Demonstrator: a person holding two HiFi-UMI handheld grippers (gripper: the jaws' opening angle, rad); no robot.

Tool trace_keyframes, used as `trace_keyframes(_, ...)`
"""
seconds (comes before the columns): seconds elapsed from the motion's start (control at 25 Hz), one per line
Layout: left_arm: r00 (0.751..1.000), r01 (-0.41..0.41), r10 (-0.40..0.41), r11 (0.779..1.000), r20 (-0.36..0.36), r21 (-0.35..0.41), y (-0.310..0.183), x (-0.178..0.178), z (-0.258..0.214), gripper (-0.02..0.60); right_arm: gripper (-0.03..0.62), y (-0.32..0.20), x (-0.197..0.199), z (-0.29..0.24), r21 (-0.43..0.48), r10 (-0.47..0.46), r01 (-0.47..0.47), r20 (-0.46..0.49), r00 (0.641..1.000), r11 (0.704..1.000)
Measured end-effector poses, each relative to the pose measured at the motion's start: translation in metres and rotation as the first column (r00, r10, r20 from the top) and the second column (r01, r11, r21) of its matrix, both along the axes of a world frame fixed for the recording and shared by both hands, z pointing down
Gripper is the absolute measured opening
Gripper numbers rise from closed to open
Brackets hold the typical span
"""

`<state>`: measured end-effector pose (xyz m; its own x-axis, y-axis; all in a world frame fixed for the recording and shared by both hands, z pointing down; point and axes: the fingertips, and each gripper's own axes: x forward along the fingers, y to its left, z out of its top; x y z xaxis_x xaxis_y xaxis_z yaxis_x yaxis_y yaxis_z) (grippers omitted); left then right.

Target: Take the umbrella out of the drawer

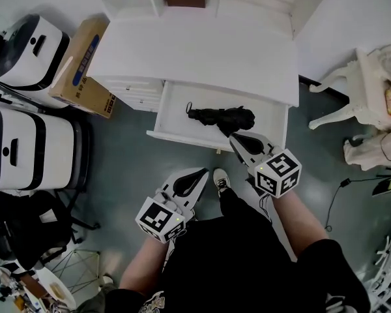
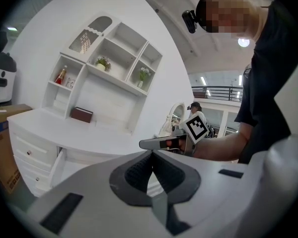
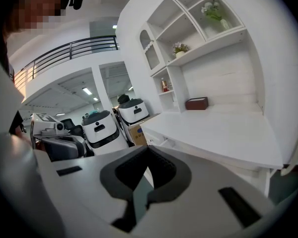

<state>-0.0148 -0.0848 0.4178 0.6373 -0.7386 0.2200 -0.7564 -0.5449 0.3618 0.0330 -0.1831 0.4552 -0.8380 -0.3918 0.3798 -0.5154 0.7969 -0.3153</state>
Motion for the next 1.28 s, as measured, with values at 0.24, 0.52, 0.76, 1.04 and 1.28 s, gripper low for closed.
trace_keyframes(0.24, 1.000, 0.015, -0.015, 1.000, 0.006, -0.018, -0.022, 0.014, 0.018, 0.005, 0.003, -0.029, -0.002, 0.028, -0.031, -0.066, 0.065, -0.033, 0.997, 0.997)
trace_keyframes(0.52, 0.998, 0.064, -0.064, 0.998, 0.006, -0.029, -0.046, 0.029, 0.030, 0.005, 0.003, -0.058, -0.006, 0.066, -0.066, -0.161, 0.156, -0.082, 0.984, 0.986)
trace_keyframes(0.76, 0.993, 0.119, -0.118, 0.991, 0.006, -0.054, -0.054, 0.034, 0.040, 0.005, 0.005, -0.075, -0.009, 0.111, -0.112, -0.268, 0.252, -0.163, 0.950, 0.961)
trace_keyframes(1.04, 0.992, 0.129, -0.129, 0.987, 0.009, -0.091, -0.056, 0.046, 0.054, 0.005, 0.080, -0.094, -0.010, 0.160, -0.147, -0.323, 0.295, -0.244, 0.914, 0.944)
trace_keyframes(1.28, 0.996, 0.087, -0.086, 0.989, 0.018, -0.115, -0.059, 0.056, 0.063, 0.005, 0.162, -0.103, -0.015, 0.209, -0.189, -0.433, 0.390, -0.368, 0.823, 0.901)
